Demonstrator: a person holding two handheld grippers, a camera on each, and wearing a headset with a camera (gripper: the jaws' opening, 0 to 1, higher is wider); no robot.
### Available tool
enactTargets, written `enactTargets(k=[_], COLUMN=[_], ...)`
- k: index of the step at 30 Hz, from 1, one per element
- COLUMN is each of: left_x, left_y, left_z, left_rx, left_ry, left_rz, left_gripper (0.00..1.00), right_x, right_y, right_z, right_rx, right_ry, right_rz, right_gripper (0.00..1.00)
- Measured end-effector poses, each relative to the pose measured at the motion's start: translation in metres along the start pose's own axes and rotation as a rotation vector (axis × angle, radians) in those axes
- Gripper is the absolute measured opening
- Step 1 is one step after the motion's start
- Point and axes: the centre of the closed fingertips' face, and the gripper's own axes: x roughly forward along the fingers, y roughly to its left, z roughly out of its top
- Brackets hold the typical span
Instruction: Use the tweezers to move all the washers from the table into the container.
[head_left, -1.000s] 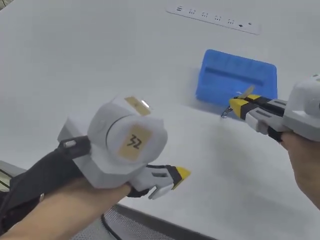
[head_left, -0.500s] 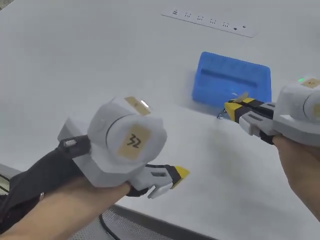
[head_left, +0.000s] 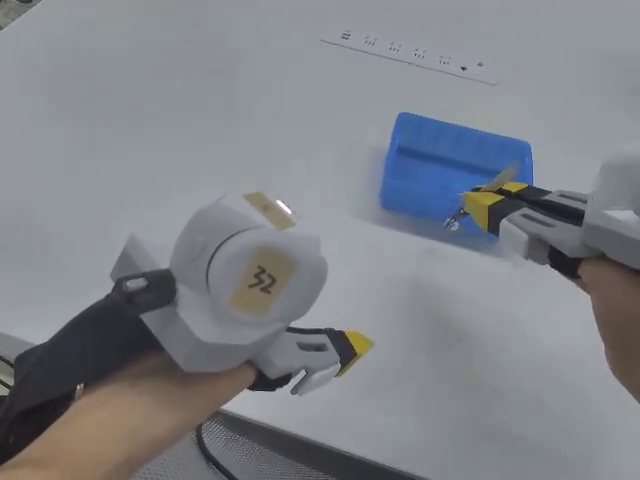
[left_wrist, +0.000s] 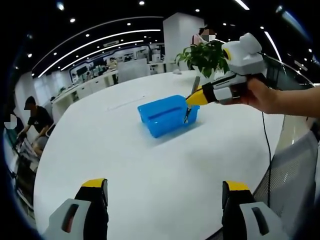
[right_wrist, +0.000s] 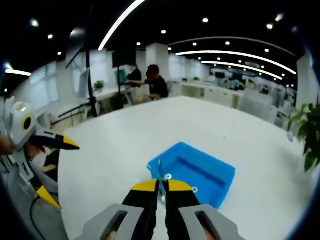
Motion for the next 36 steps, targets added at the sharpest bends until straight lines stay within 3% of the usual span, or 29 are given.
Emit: enactTargets(k=[8,15,20,25,36], left_x=[-0.001,-0.001,0.0,0.001,0.003], left_y=[-0.001,0.002,0.003,0.003,0.005], left_z=[0.002,0.005,0.004,0.002,-0.001], left_rx=[0.001,0.004,0.006,-0.001,-0.004], left_ry=[-0.004,-0.007,-0.001,0.003,0.015], left_rz=[-0.001,0.007,0.006,0.003,0.008], left_gripper=[0.97,0.97,0.97,0.97,0.97], right_x=[-0.008,0.003,0.019,0.031,0.049], right_y=[-0.006,-0.03,-0.048,-0.054,-0.048], right_z=[0.024,0.031,0.022,0.008,-0.009], right_rx=[0.012,0.029,0.059,0.071,0.05], right_ry=[-0.045,-0.067,-0.047,-0.013,0.038], right_rz=[0.003,-0.022,-0.031,-0.031,0.005], right_gripper=[0.01,0.01,0.01,0.01,0.01])
